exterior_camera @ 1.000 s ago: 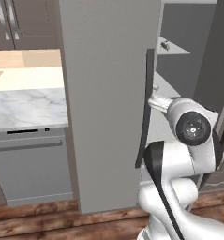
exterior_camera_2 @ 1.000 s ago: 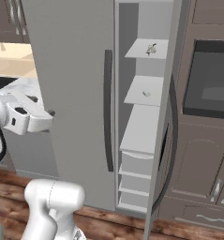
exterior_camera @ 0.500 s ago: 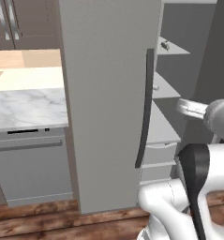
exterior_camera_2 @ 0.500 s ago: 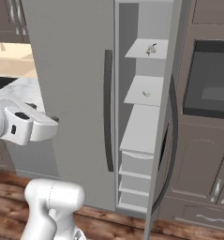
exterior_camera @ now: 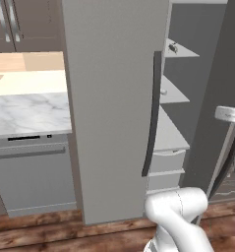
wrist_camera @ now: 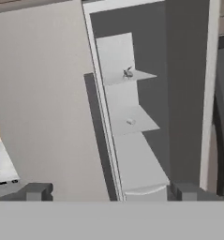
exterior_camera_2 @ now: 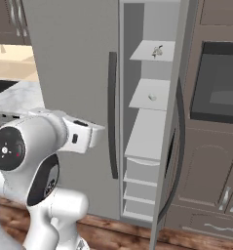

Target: There's a fish in the fridge that needs to be moved to the freezer for freezing. Pick up the fish from the fridge, place it on any shelf in the freezer, and close the fridge and freezer doors when done.

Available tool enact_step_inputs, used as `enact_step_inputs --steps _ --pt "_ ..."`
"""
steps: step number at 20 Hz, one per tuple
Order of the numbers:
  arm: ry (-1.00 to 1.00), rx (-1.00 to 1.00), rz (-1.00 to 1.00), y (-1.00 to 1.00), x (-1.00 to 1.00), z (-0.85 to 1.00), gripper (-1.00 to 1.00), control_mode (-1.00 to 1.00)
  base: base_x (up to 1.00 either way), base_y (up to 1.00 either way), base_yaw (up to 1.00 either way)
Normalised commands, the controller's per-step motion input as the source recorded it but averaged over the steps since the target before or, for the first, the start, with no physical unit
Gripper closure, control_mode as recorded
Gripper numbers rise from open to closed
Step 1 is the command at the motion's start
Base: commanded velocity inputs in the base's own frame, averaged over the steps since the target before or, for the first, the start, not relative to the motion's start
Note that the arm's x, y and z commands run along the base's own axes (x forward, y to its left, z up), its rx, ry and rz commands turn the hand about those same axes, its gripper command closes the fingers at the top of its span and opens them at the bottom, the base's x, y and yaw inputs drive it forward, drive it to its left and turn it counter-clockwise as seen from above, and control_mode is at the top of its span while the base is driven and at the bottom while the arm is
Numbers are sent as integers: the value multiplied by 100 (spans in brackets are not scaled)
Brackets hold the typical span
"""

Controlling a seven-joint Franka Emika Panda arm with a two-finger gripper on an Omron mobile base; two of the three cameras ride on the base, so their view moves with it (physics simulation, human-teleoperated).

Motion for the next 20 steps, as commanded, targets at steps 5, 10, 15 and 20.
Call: enact_step_inputs --steps 5,10,15,20 --pt "-16 0 30 -56 14 -83 -100 -100 0 0 0" --pt "-25 0 30 -55 -13 -76 -100 -100 0 0 0" --pt "-22 0 23 -48 -35 -52 -100 -100 0 0 0" --pt "-14 0 15 -43 -1 -45 -100 -100 0 0 0"
